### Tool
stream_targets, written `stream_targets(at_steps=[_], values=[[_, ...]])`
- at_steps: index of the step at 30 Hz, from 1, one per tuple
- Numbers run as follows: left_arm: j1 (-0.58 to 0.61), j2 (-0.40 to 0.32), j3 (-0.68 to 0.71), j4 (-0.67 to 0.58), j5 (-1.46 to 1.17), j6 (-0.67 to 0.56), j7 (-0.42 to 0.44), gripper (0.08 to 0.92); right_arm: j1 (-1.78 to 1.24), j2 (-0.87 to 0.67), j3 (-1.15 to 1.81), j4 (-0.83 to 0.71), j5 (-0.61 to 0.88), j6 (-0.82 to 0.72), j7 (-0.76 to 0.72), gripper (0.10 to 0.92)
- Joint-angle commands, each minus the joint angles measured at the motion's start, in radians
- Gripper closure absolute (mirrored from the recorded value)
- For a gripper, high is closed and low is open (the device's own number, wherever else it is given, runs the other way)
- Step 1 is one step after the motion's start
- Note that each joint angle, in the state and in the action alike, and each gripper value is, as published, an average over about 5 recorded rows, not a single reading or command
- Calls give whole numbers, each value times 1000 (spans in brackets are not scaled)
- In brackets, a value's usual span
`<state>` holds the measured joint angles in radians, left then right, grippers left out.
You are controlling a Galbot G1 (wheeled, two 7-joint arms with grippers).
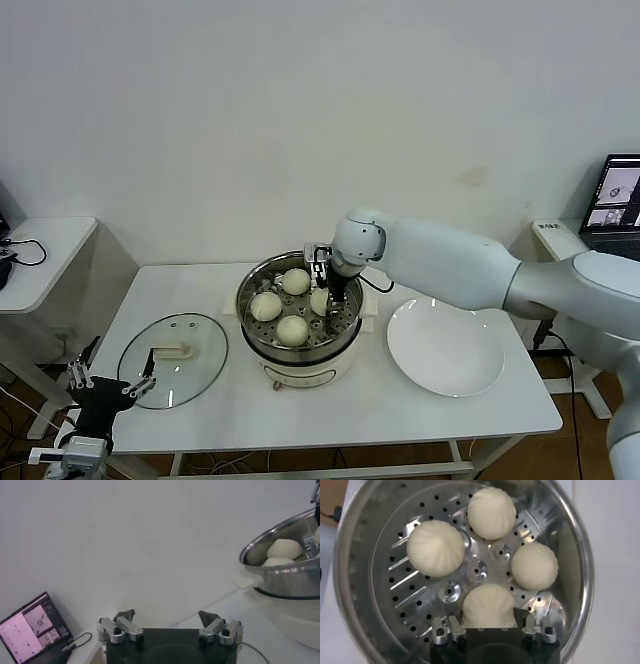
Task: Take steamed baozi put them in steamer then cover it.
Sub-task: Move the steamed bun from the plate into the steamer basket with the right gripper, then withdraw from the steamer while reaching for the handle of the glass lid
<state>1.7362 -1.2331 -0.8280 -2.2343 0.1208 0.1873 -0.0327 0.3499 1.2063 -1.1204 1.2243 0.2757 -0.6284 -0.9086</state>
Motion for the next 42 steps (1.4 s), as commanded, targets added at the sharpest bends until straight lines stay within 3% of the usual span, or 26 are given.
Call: stream_targets(at_steps=[1,8,13,16,23,30,36,42], values=[[3,0,-2,-2,1,0,0,177,-12,3,14,-1,-16,-9,13,364],[3,1,-4,-5,0,0,0,177,39,-56,68,40,30,-20,14,217],[-1,2,1,-4,-1,-1,0,177,43,-139,148,101,94,-38,77,203],[-6,5,4,-3,-2,-1,0,177,18,-207,212,162,174,-46,213,203],[-16,10,12,12,-3,-2,0,177,-226,-371,427,370,355,83,709,203],[-29,4,30,29,-3,-16,-7,177,-724,-441,848,494,287,341,930,203],[-41,-10,55,66,-3,-42,-23,177,-1122,-356,1216,507,99,649,934,203],[-52,-13,79,127,30,-74,-45,177,-1474,-159,1579,538,-57,851,863,202]])
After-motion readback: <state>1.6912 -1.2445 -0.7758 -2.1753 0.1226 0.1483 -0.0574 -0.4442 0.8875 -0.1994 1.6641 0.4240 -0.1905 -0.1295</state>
